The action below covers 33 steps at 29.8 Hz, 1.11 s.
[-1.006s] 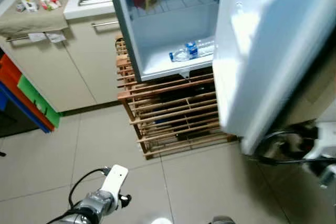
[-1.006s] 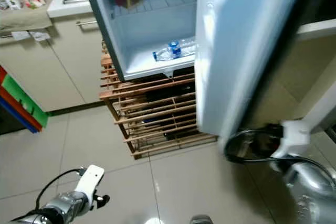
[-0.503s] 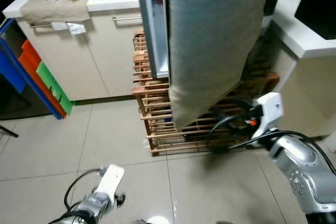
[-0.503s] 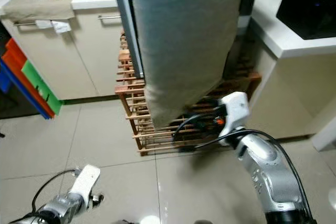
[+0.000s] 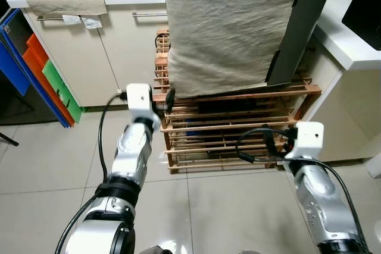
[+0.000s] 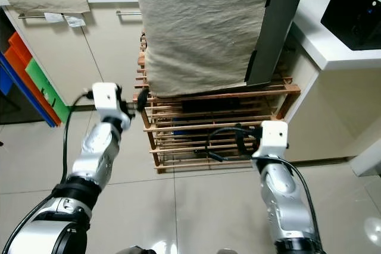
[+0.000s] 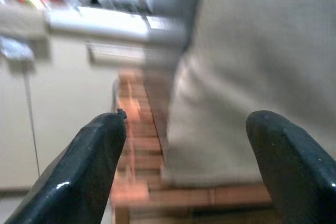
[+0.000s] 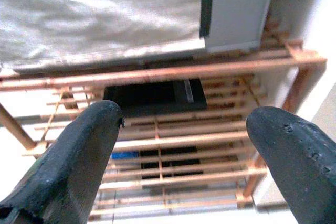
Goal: Restocking fridge
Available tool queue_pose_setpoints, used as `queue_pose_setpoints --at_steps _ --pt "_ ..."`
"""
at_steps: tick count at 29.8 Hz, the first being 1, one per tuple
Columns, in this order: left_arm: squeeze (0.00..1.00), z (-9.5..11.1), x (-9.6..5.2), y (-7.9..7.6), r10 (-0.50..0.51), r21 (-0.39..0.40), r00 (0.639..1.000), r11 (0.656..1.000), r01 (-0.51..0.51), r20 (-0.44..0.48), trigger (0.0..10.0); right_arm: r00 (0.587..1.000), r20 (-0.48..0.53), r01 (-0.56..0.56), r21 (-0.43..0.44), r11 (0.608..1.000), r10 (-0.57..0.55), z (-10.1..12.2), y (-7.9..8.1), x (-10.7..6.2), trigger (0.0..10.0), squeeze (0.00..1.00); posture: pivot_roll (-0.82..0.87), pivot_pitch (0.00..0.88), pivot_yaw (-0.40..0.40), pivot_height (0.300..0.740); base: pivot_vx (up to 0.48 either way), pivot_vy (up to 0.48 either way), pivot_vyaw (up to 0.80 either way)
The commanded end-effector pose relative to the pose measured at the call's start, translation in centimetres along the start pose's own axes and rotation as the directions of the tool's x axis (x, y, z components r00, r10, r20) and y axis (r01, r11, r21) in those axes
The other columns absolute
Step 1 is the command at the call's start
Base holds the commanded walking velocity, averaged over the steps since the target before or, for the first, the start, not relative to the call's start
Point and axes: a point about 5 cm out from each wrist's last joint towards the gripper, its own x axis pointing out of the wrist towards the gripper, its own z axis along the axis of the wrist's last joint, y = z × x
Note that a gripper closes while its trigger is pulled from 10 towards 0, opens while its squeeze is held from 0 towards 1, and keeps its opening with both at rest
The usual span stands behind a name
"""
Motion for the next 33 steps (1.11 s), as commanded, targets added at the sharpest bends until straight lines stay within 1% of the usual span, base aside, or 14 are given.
queue_pose_setpoints --at_steps 1,3,8,10,12,13,14,18,21,24,26,27,29,33 --pt "0.0 0.4 -0.2 0.5 0.037 -0.027 0.999 0.999 -0.037 0.0 10.0 1.0 0.009 -0.001 -0.011 1.0 0.002 0.1 0.2 0.4 10.0 0.0 -0.08 0.0 0.003 0.74 0.0 0.0 0.0" --pt "0.0 0.4 -0.4 0.6 0.042 -0.037 0.999 0.998 -0.042 0.003 10.0 1.0 0.007 -0.005 -0.013 1.0 0.005 0.1 0.3 0.7 10.0 0.0 -0.08 0.0 0.001 0.74 0.0 0.0 0.0" --pt "0.0 0.2 -0.8 0.9 0.063 -0.008 0.998 0.998 -0.063 -0.028 10.0 1.0 0.017 -0.009 0.017 1.0 0.008 0.7 0.6 1.6 10.0 0.0 -0.09 0.0 -0.01 0.74 0.0 0.0 0.47" --pt "0.0 -0.5 -1.2 0.7 0.066 0.013 0.995 0.998 -0.065 -0.072 10.0 0.999 0.044 -0.018 0.008 1.0 0.018 1.2 1.0 2.0 10.0 0.0 -0.09 0.0 -0.014 0.74 0.0 0.0 0.52" --pt "0.0 -0.6 -1.3 0.6 0.069 0.02 0.994 0.998 -0.068 -0.085 10.0 0.998 0.052 -0.017 0.012 1.0 0.017 1.4 1.0 2.1 10.0 0.0 -0.09 0.0 -0.014 0.74 0.0 0.0 0.49" --pt "0.0 -0.9 -1.4 0.7 0.073 0.044 0.992 0.997 -0.069 -0.105 10.0 0.998 0.054 -0.011 -0.004 1.0 0.011 1.2 0.7 1.9 10.0 0.0 -0.1 0.0 -0.015 0.74 0.0 0.0 0.0" --pt "0.0 -1.1 -1.5 0.8 0.075 0.028 0.99 0.997 -0.072 -0.117 10.0 0.999 0.046 0.003 -0.007 1.0 -0.003 0.9 0.4 1.8 10.0 0.0 -0.1 0.0 -0.012 0.74 0.379 0.292 0.0" --pt "0.0 -1.3 -1.5 1.2 0.088 0.047 0.986 0.996 -0.082 -0.14 10.0 0.999 0.034 0.037 0.005 0.999 -0.037 0.3 -0.3 1.4 10.0 0.0 -0.1 0.0 -0.003 0.74 0.369 0.307 0.0" --pt "0.0 -1.2 -1.4 1.5 0.093 0.098 0.984 0.992 -0.079 -0.154 10.0 0.997 0.034 0.066 0.015 0.998 -0.067 0.0 -0.7 1.4 10.0 0.0 -0.1 0.0 0.01 0.74 0.379 0.294 0.0" --pt "0.0 -1.3 -1.3 1.8 0.101 0.13 0.98 0.988 -0.079 -0.171 10.0 0.995 0.031 0.096 0.038 0.995 -0.098 -0.2 -1.1 1.4 10.0 0.0 -0.1 0.0 0.021 0.74 0.424 0.0 0.0" --pt "0.0 -1.7 -1.6 2.3 0.11 0.175 0.974 0.982 -0.075 -0.197 10.0 0.986 0.023 0.164 0.1 0.981 -0.167 -0.6 -2.1 1.1 10.0 0.0 -0.09 0.0 0.031 0.74 0.428 0.0 0.0" --pt "0.0 -1.7 -1.6 2.3 0.11 0.175 0.974 0.982 -0.075 -0.197 10.0 0.986 0.023 0.164 0.1 0.981 -0.167 -0.6 -2.1 1.1 10.0 0.0 -0.09 0.0 0.031 0.74 0.428 0.0 0.0" --pt "0.0 -2.0 -2.0 3.1 0.132 0.19 0.968 0.978 -0.092 -0.215 10.0 0.978 0.016 0.205 0.1 0.974 -0.207 -1.0 -2.8 0.6 10.0 0.0 -0.09 0.0 0.037 0.74 0.431 0.0 0.0" --pt "0.0 -2.2 -2.2 3.6 0.153 0.194 0.962 0.975 -0.109 -0.226 10.0 0.977 0.026 0.207 0.093 0.974 -0.21 -1.0 -2.9 0.6 10.0 0.0 -0.09 0.0 0.038 0.74 0.428 0.0 0.0"
